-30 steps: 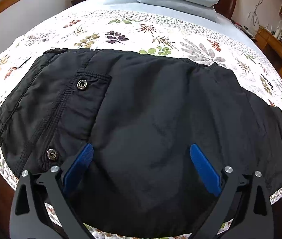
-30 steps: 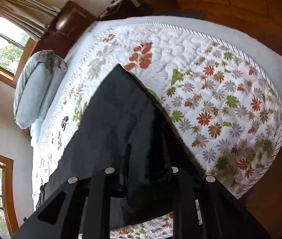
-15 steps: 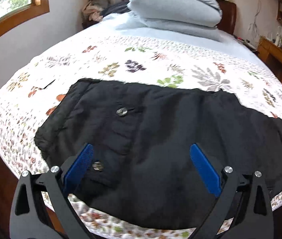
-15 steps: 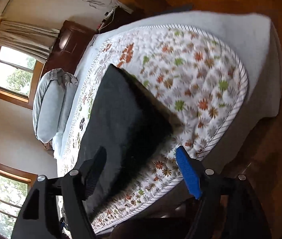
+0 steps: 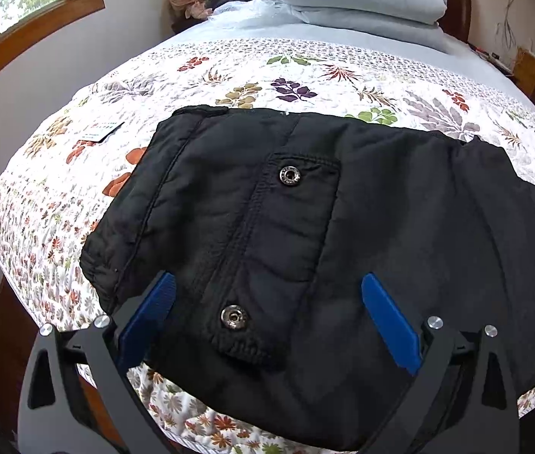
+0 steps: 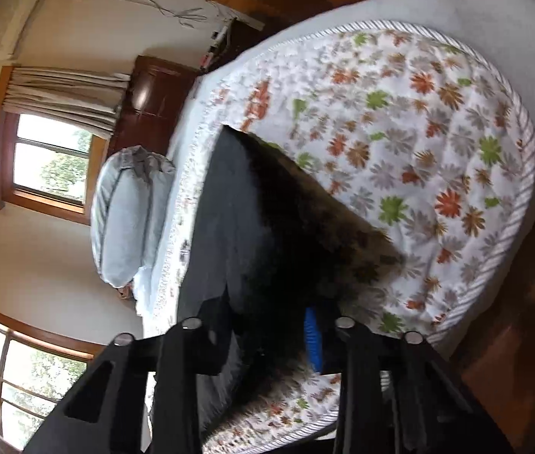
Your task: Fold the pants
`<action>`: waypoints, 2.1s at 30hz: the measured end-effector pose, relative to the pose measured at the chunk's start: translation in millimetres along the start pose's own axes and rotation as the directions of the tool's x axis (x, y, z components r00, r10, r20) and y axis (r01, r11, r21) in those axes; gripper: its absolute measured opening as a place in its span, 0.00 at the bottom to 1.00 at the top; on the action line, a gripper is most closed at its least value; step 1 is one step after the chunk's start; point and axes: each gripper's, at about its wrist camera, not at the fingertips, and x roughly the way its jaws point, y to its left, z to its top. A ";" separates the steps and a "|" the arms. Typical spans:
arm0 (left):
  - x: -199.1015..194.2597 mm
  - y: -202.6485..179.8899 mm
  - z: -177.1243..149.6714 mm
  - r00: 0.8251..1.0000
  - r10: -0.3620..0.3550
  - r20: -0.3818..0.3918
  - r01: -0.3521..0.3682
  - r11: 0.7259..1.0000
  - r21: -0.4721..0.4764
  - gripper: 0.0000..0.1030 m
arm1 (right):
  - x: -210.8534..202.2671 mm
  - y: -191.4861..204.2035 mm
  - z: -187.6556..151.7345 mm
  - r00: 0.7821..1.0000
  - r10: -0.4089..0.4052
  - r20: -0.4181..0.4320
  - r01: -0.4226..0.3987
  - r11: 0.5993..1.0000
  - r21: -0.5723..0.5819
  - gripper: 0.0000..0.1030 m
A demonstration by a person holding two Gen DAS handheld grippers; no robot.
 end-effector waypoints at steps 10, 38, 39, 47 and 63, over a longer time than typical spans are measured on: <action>-1.4 -1.9 1.5 1.000 -0.001 -0.007 0.001 1.000 0.006 0.96 | 7.3 50.1 7.1 1.000 -0.007 0.029 0.010 0.994 -0.106 0.17; -7.9 11.1 0.5 0.995 -0.101 0.014 0.102 0.991 -0.086 0.97 | 78.9 337.1 -139.3 0.989 -0.108 -0.100 -0.021 0.572 -0.820 0.16; -8.4 11.9 0.6 0.994 -0.106 0.016 0.107 0.990 -0.094 0.97 | 86.3 343.8 -153.7 0.985 -0.131 -0.115 -0.028 0.533 -0.845 0.16; -13.5 19.5 2.1 0.989 -0.148 0.026 0.151 0.977 -0.149 0.97 | 144.3 344.1 -229.6 0.936 -0.265 -0.231 -0.126 0.361 -0.924 0.16; -15.1 23.3 3.8 0.986 -0.167 0.024 0.169 0.972 -0.162 0.97 | 214.7 286.8 -302.8 0.837 -0.457 -0.301 -0.170 0.306 -0.937 0.18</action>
